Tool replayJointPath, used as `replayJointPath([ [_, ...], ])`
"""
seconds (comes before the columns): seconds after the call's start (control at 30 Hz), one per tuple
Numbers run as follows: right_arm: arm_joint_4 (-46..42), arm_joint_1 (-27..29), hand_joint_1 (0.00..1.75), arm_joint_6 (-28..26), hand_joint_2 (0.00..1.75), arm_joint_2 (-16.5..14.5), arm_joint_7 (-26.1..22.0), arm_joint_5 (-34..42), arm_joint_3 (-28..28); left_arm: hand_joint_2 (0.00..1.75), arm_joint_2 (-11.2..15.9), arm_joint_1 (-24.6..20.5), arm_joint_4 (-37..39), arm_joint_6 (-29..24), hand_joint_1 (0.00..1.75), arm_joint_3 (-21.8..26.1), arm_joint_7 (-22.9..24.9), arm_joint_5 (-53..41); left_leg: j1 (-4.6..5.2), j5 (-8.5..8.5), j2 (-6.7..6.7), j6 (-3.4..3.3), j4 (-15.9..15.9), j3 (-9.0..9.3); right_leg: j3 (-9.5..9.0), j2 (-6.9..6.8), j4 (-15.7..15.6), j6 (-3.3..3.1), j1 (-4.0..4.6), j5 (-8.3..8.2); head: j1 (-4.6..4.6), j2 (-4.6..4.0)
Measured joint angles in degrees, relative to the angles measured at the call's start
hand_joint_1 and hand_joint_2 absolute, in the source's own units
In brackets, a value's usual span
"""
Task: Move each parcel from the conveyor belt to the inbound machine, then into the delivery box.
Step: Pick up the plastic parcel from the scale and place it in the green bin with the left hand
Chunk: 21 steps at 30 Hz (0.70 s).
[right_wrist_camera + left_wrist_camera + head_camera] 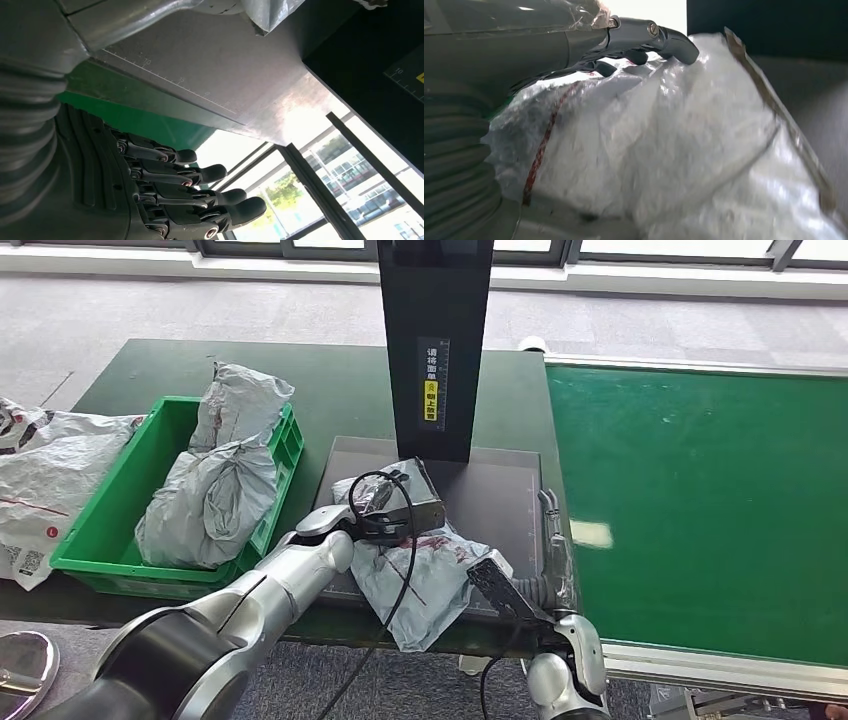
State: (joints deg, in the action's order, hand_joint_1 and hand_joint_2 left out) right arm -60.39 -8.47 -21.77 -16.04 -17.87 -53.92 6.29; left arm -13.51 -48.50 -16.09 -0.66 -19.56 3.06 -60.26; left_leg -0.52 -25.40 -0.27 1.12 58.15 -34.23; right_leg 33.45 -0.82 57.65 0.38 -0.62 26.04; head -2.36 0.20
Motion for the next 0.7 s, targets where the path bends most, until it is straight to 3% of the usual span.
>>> replayJointPath([
  [0.3, 0.0, -0.5, 0.00, -0.1, 1.75, 0.0, -0.6, 0.2, 0.2, 1.75, 0.3, 0.1, 0.0, -0.2, 1.75, 0.0, 0.1, -2.0, 0.00, 0.02, 0.02, 0.00, 0.0, 0.13, -0.09, 0.02, 0.0, -0.01, 0.01, -0.04, 0.00, 0.00],
  [0.7, -0.1, -0.5, 0.00, -1.0, 1.75, 0.5, -1.7, 1.8, 0.2, 1.75, 0.6, 2.1, 0.0, -7.1, 1.75, 1.6, -0.9, -1.7, 0.00, 0.01, 0.03, 0.01, 0.0, 0.12, -0.05, 0.06, 0.0, -0.02, 0.02, -0.04, 0.00, 0.00],
])
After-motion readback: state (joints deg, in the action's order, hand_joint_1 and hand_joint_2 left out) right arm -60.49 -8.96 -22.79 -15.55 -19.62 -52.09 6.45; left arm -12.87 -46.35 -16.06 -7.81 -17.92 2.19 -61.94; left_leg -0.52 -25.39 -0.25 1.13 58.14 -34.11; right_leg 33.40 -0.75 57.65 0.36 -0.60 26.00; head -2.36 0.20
